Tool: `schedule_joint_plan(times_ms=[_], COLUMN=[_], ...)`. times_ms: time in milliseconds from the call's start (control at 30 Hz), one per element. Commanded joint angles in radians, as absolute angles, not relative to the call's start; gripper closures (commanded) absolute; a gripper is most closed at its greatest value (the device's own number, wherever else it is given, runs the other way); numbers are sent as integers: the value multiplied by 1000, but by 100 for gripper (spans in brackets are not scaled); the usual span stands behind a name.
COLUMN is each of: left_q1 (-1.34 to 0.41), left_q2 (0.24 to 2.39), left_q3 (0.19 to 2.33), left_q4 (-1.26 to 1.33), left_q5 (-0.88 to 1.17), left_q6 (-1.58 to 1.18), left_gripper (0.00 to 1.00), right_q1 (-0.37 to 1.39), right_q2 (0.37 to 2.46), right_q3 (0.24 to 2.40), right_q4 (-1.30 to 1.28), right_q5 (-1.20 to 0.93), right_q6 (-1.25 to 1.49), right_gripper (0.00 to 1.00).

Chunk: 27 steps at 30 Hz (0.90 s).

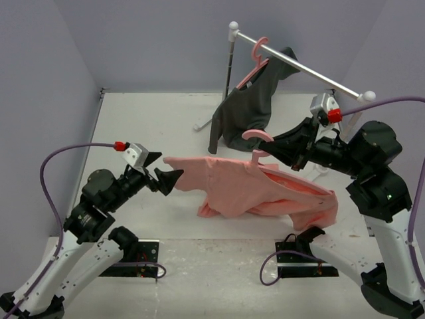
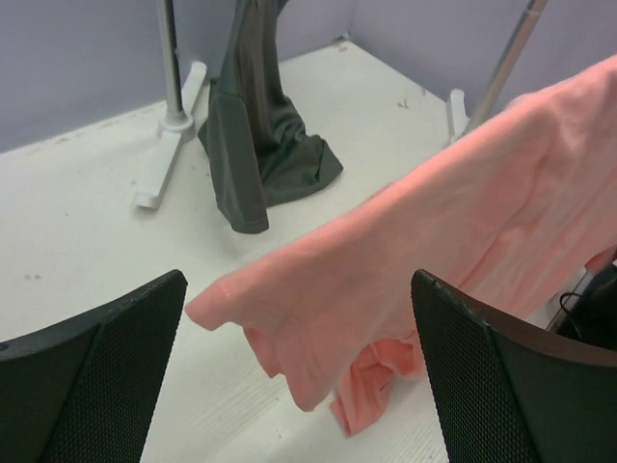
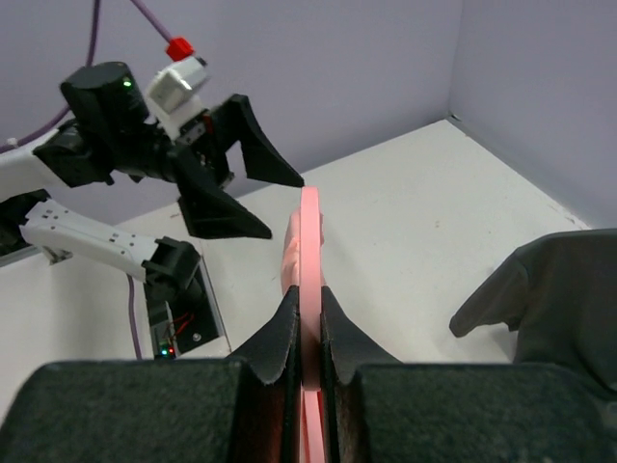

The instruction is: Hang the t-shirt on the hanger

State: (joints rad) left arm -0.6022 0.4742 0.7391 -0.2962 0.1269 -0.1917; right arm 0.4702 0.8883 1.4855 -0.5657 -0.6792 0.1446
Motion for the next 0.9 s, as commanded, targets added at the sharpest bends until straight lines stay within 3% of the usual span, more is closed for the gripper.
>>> schedule_joint_plan(times_ms=[0, 133, 200, 267, 433, 700, 867], left_q1=[-597, -597, -597, -595, -596, -595, -584], left_q2=[548, 611, 621, 616, 616, 651, 712], left_q3=[724, 721, 707, 701, 733, 798, 847], left_q4=[-202, -198, -198, -204, -279, -350, -354], left_q5=[266, 367, 371, 344, 140, -435, -530], left_q6=[-196, -179, -173, -178, -201, -390, -486], left_gripper=[8, 35, 74, 98, 100, 100, 100], right_q1=[466, 466, 466, 466, 466, 466, 466], right_q2=[886, 907, 909, 902, 890, 790, 716], right_q3=[1576, 1624, 1636, 1638, 1619, 1498, 1400], right_q4=[-616, -670, -680, -681, -695, -660, -647], right_q5=[-686, -659, -647, -620, -495, -391, -355], right_q6=[160, 141, 137, 132, 106, 25, 11], right_gripper=[100, 100, 100, 100, 100, 100, 100])
